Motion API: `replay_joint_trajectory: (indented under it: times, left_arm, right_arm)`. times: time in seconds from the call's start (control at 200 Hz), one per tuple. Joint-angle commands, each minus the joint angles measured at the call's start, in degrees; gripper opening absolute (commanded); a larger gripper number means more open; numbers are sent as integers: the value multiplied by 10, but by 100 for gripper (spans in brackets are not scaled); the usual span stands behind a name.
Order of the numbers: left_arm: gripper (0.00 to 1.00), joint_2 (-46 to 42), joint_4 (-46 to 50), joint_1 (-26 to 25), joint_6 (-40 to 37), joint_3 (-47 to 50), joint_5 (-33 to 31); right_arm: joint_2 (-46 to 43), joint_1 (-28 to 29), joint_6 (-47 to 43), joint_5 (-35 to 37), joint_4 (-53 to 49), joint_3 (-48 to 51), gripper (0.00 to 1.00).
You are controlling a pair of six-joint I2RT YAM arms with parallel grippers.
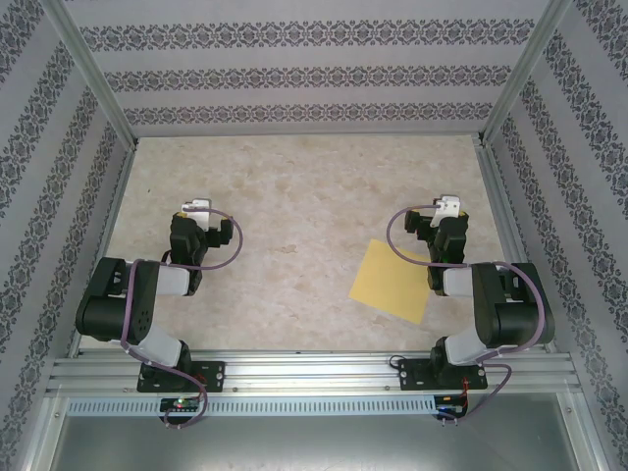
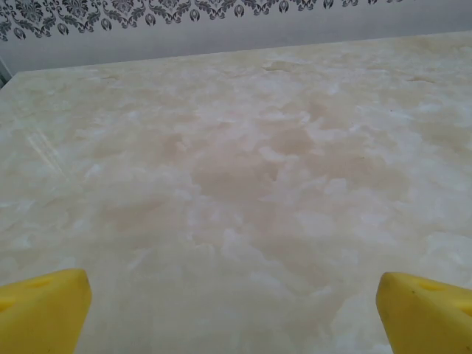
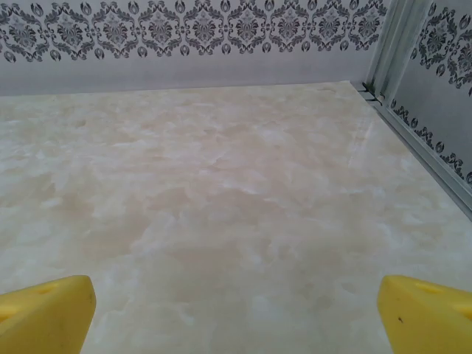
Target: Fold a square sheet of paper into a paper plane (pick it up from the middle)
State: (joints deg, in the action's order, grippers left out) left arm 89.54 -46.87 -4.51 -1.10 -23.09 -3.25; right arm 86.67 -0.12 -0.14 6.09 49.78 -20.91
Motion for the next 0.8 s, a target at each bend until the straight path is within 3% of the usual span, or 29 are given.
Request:
replay_joint_trajectory:
  times: [0.0, 0.799]
  left_arm:
    - [100, -1, -2, 7, -7, -9, 11]
    - [100, -1, -2, 7, -8, -9, 10]
  right_arm:
    - [-6, -1, -1, -9, 13, -10, 98]
    - [-5, -2, 0, -8, 13, -10, 98]
